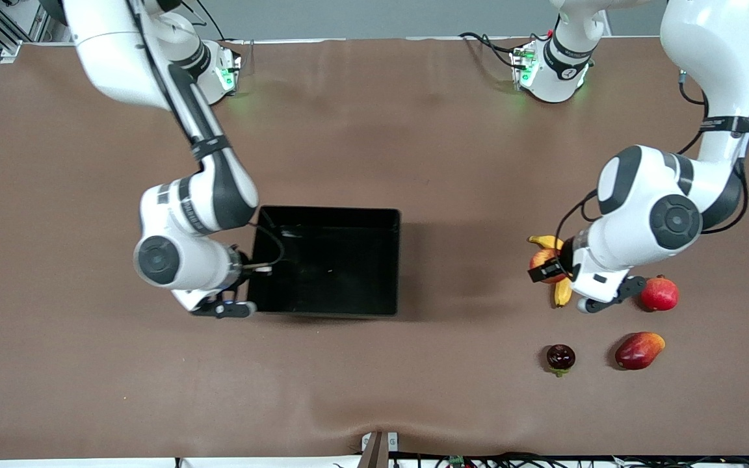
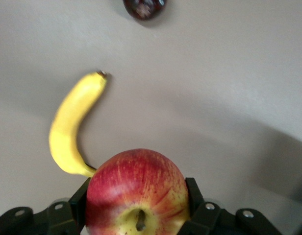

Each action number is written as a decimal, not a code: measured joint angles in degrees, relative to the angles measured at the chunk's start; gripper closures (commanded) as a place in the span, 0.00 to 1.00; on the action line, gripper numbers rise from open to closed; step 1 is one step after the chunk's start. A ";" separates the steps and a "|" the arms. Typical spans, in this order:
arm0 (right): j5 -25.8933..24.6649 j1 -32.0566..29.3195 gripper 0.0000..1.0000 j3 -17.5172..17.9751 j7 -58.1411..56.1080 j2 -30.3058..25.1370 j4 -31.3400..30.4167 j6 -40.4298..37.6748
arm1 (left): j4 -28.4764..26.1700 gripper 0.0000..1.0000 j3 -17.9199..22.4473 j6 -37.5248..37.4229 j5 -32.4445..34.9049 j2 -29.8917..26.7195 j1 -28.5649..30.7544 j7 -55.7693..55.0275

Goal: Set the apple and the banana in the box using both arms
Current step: 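Slide the box toward the fruit with the right gripper while the left carries the apple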

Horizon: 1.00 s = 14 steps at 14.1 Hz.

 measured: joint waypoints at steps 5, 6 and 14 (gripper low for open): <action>1.78 8.09 1.00 0.04 9.29 1.32 -0.47 6.38 | 0.46 1.00 -1.27 -0.03 0.01 0.00 -4.84 -9.57; 1.82 9.75 1.00 0.04 10.65 1.94 -0.50 7.68 | 0.88 1.00 -1.28 -0.03 0.01 0.00 -5.73 -11.07; 1.87 15.59 1.00 -0.02 14.35 6.78 -0.15 13.15 | 1.26 1.00 -1.25 1.76 0.05 3.92 -11.15 -20.19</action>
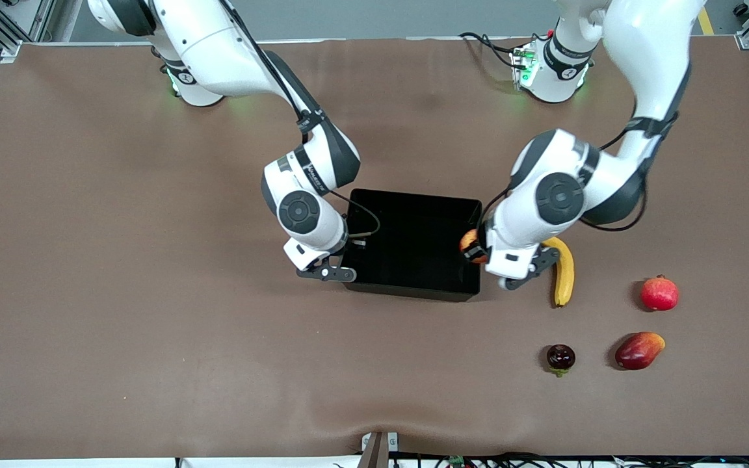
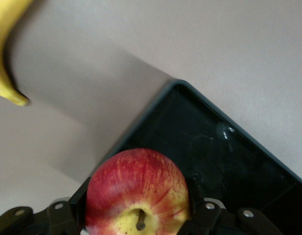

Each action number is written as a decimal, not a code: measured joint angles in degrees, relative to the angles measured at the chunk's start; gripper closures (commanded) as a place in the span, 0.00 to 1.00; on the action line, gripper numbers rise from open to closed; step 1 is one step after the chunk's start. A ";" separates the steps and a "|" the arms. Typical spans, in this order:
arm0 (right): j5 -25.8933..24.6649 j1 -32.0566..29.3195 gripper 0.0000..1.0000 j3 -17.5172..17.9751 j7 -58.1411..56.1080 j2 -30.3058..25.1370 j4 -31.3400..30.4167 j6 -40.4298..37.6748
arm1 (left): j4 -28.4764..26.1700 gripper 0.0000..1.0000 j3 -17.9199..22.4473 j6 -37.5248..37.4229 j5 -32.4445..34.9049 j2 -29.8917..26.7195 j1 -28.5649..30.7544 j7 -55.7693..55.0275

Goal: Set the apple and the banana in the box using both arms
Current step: 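Slide the box toward the fruit with the right gripper while the left carries the apple, then lower the apple into the box with the left gripper while the right gripper withdraws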

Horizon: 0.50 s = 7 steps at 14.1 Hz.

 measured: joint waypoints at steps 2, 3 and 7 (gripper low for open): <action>0.10 0.76 1.00 -0.01 0.00 1.00 0.93 0.15 | -0.11 1.00 0.04 0.93 0.01 2.56 -0.68 -0.53; 0.11 0.91 0.91 -0.01 0.00 1.13 1.25 0.11 | -0.18 1.00 0.05 1.10 0.02 3.69 -0.80 -0.53; 0.15 0.91 0.00 -0.37 -0.01 1.19 1.55 0.22 | -0.37 1.00 0.06 1.43 0.02 6.84 -1.81 -1.37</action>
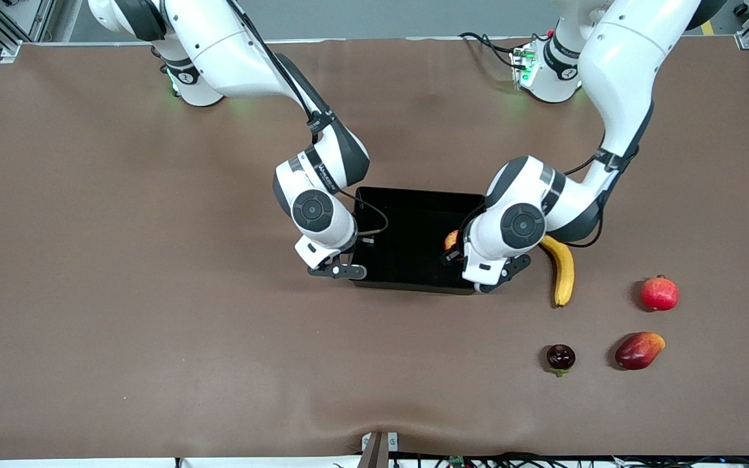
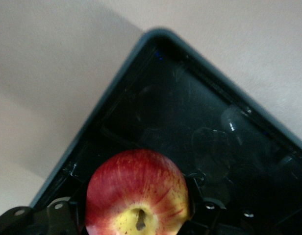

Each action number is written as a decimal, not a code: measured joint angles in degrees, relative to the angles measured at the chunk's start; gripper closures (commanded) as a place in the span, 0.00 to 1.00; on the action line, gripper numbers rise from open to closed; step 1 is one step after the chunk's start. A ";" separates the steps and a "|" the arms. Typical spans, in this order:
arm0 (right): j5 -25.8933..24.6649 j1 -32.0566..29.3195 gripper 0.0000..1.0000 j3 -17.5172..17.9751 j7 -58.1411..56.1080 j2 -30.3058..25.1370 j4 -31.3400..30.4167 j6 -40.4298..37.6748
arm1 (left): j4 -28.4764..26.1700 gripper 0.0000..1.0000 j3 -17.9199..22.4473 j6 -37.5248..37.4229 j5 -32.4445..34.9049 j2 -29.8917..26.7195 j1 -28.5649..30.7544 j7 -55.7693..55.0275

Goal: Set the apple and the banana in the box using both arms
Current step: 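Lower the apple into the box with the left gripper while the right gripper withdraws, then move the left gripper to the yellow banana while the right arm returns to rest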

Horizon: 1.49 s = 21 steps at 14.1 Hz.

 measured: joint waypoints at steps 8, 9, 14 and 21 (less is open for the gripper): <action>0.01 -1.97 0.00 -2.51 -0.02 -1.49 2.74 2.17 | -1.31 0.90 0.05 0.32 3.16 3.12 -1.74 -4.88; 0.01 -2.88 0.00 -2.56 -0.03 -2.89 3.29 1.15 | -1.30 0.77 0.05 0.77 3.46 3.75 -1.89 -5.33; -0.30 -9.44 0.00 -2.57 -0.08 -15.37 4.41 -13.24 | -0.81 0.00 0.10 2.44 3.59 4.72 -2.38 -5.85; -9.37 -29.60 0.00 8.74 -1.23 -29.52 4.16 -28.55 | 3.45 0.00 0.39 -1.33 4.08 -4.93 2.36 -1.83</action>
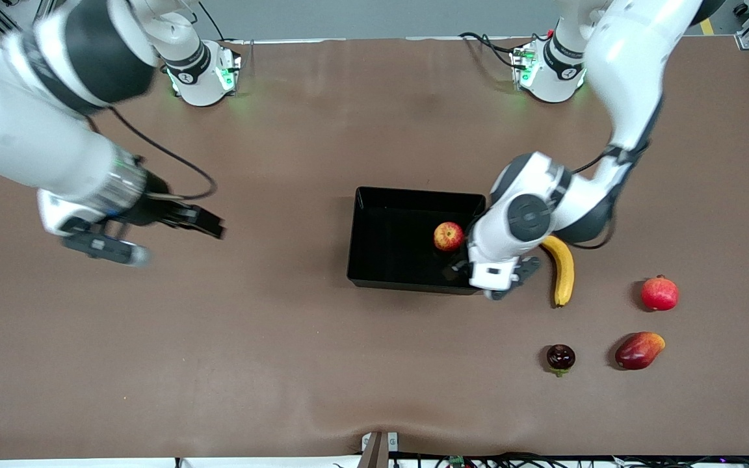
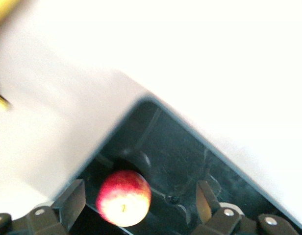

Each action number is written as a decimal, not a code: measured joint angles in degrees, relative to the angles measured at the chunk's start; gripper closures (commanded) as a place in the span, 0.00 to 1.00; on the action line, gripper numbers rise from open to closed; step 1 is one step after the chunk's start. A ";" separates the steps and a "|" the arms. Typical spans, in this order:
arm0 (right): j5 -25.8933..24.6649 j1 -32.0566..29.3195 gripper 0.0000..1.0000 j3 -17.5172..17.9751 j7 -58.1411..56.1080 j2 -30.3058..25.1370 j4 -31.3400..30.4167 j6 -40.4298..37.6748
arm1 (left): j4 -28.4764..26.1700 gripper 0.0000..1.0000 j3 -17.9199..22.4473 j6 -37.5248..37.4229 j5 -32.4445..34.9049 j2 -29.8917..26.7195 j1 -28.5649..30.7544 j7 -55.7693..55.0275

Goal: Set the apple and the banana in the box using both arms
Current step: 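Move the left gripper to the yellow banana while the right arm returns to rest, then grasp the yellow banana with the left gripper and lift it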

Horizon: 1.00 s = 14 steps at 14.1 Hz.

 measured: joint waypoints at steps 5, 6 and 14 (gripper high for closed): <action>-2.25 -11.16 0.00 3.78 -13.15 -3.78 -1.07 -5.98 | -0.96 0.00 0.43 -8.37 0.12 -5.07 10.25 18.07; -2.85 -12.73 0.00 3.82 -15.57 -4.50 -2.02 -6.06 | -2.04 0.00 0.50 -8.61 0.14 -5.10 12.75 21.68; -9.15 -20.08 0.00 3.87 -32.08 -11.41 -11.07 -6.29 | -15.94 0.01 0.60 5.11 5.14 -1.37 22.36 34.64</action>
